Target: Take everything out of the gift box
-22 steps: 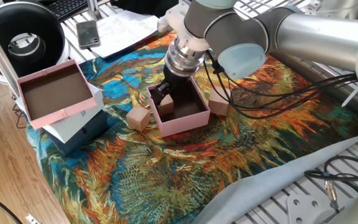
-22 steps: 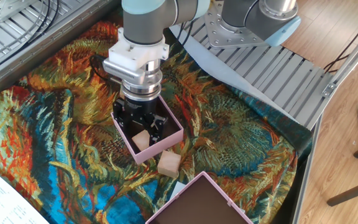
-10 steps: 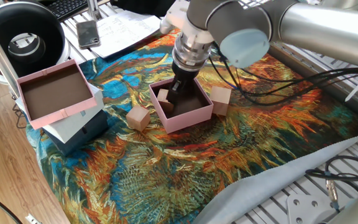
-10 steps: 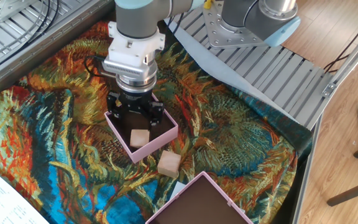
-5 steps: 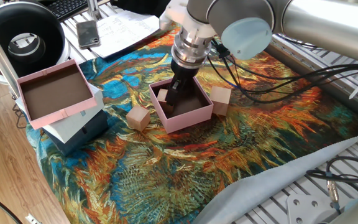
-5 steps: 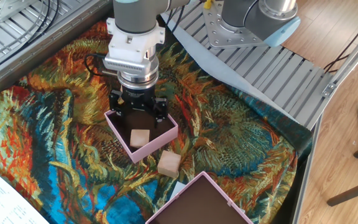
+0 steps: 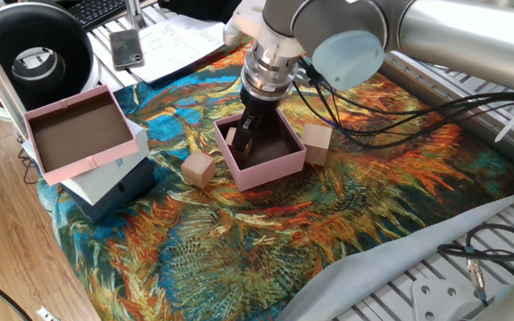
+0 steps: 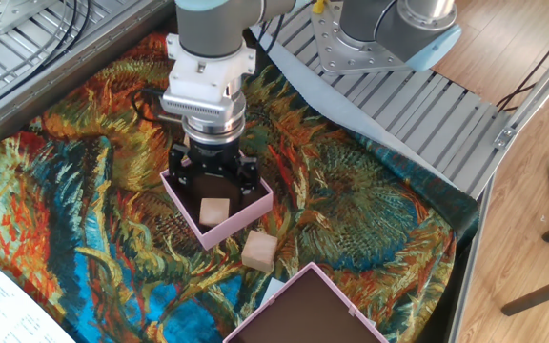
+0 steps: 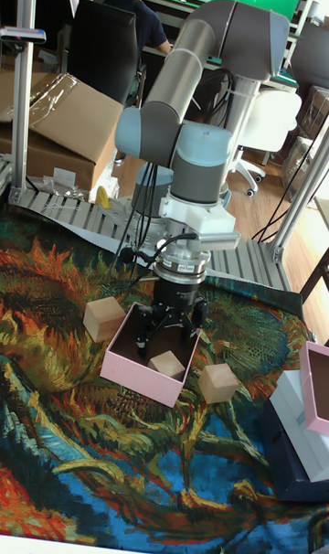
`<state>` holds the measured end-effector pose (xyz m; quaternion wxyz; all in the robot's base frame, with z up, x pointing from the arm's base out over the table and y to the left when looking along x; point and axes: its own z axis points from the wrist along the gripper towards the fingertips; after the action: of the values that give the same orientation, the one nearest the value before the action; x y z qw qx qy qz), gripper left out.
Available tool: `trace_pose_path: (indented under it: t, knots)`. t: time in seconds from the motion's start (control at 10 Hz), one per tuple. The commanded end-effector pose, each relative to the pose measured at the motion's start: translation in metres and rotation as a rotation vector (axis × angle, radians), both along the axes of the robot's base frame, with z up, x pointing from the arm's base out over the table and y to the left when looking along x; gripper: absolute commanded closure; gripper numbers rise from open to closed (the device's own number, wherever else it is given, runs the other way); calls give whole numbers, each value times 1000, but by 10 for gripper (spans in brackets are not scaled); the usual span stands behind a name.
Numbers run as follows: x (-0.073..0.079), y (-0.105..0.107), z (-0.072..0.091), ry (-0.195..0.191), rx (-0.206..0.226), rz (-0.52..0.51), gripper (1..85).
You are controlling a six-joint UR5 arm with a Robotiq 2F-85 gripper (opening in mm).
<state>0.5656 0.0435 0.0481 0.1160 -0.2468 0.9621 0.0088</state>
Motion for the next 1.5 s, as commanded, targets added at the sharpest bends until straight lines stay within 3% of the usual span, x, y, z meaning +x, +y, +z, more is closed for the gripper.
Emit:
trace_pose_path:
  t: [0.0, 0.3, 0.5, 0.9, 1.2, 1.4]
  knots:
    - [8, -4, -11, -20, -11, 13, 60]
    - [5, -5, -17, -14, 0, 21, 63]
    - [1, 8, -12, 0, 50, 10, 63]
    - [1, 16, -18, -2, 38, 32, 83]
    - [-1, 19, -21, 4, 35, 37, 197]
    - [-3, 24, -21, 16, 55, 18, 367]
